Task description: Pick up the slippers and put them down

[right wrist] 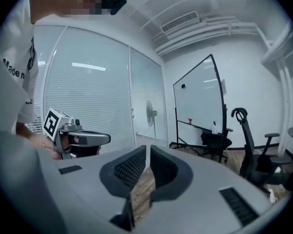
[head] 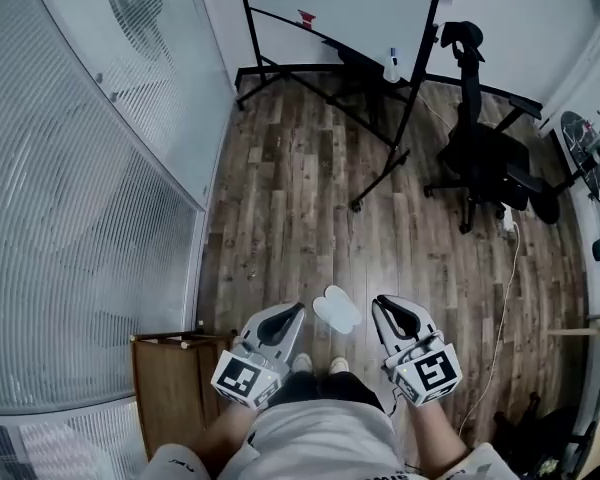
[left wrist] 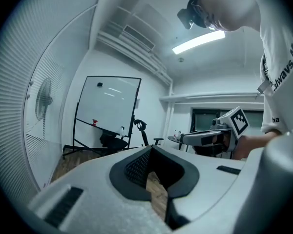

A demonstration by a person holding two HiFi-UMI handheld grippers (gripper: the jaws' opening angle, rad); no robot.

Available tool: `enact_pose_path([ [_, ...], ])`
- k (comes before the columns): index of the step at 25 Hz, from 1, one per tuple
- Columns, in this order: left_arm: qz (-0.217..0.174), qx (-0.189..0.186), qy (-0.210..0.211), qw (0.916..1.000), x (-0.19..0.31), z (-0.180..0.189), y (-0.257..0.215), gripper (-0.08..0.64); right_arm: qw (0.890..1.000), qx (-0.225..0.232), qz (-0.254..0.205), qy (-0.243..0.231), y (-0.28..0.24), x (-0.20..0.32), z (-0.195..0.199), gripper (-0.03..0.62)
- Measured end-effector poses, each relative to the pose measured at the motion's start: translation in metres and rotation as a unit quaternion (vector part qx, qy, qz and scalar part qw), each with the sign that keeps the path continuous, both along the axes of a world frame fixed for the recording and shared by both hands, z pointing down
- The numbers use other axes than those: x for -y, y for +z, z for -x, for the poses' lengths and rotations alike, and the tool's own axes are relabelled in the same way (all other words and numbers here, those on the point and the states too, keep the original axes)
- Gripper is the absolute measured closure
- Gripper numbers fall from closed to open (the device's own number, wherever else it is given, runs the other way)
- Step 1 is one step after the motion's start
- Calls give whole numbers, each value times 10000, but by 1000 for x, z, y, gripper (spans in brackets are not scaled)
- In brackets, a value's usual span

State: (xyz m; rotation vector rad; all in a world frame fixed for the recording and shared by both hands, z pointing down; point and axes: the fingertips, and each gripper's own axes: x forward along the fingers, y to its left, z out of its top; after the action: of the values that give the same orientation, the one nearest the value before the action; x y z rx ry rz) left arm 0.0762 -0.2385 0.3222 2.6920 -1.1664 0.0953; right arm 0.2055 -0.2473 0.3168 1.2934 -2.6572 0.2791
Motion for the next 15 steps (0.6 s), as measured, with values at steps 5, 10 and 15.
enact_pose_path([
  [5,-175,-26,-17,9998,-15,6,-52,548,9996,-47,-282,-81,-60,-23,13,560],
  [10,-387,-74,102,9992,-32,5,-101,548,9989,18,-439,-133,-101,-44,28,560],
  [15,-460,-156,267,9985,-53,1,-138,548,9982,-89,-559,-197,-134,-60,42,561],
])
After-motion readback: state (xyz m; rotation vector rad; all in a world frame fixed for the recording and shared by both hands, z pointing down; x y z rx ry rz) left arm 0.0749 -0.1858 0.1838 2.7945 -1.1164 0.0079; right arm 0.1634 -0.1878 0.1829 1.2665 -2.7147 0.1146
